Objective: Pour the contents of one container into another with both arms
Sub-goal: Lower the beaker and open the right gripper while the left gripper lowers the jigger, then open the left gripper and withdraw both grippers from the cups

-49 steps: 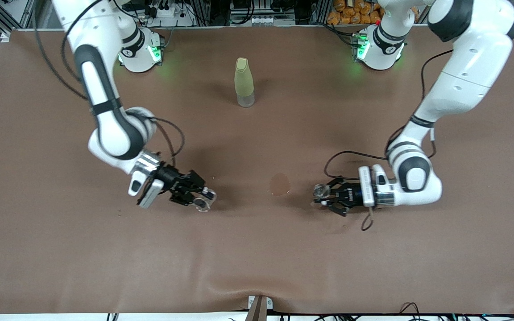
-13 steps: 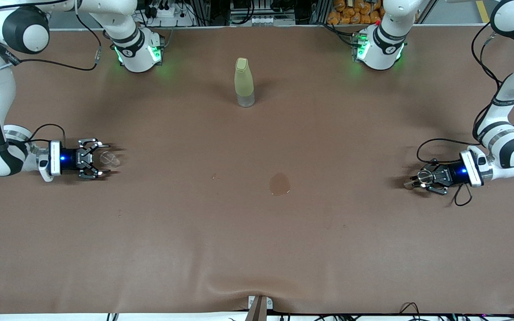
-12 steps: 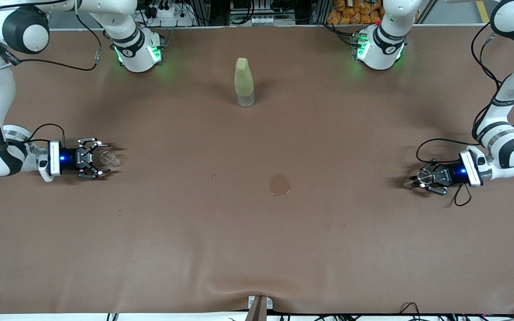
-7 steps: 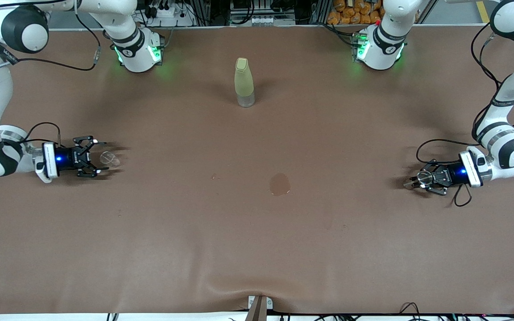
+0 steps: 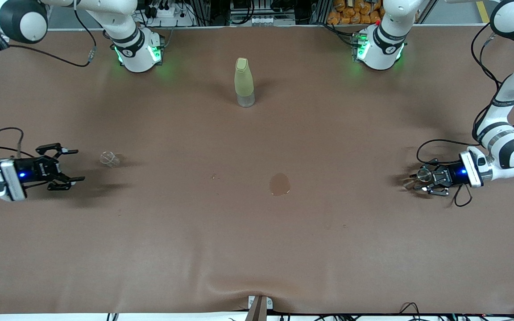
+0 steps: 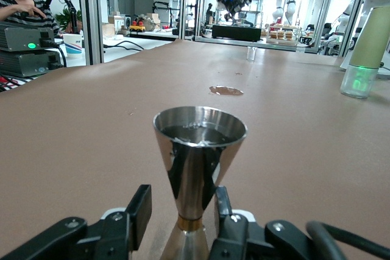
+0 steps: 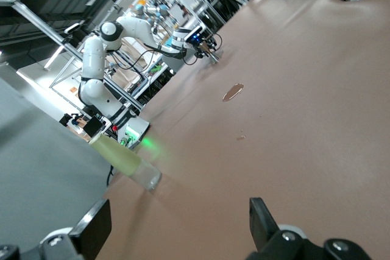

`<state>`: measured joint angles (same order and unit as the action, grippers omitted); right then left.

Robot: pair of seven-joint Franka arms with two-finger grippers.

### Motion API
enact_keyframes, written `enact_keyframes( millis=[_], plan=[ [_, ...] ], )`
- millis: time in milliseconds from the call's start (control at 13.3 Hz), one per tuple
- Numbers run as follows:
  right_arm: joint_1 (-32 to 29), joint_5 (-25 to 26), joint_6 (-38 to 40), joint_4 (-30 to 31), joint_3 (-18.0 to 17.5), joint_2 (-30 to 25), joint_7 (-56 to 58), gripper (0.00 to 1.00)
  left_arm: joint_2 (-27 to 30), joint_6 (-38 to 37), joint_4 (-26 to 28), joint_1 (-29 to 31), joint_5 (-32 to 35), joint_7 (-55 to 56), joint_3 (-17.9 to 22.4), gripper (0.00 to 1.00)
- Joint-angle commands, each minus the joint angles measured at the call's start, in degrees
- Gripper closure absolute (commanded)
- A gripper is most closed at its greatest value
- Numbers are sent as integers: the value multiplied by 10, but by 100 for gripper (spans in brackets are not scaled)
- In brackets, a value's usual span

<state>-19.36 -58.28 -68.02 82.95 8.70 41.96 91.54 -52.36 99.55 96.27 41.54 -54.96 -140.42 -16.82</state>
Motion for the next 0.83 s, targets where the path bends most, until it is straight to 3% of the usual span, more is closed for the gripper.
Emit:
enact_keyframes(
  millis=[0,451,677,752],
  plan=[
    [38,7,-40,6,-1,-61,-119,0,0,-2,-6,2,9,8,-1,44],
    [115,7,-175,13,-1,-129,-310,0,18,-11,-29,27,82,85,-1,5],
    [146,23,-249,21,-3,-159,-434,0,28,-44,-58,34,103,155,-1,0],
    [147,57,-284,22,-15,-168,-452,0,35,-57,-66,37,112,205,-3,0]
  ],
)
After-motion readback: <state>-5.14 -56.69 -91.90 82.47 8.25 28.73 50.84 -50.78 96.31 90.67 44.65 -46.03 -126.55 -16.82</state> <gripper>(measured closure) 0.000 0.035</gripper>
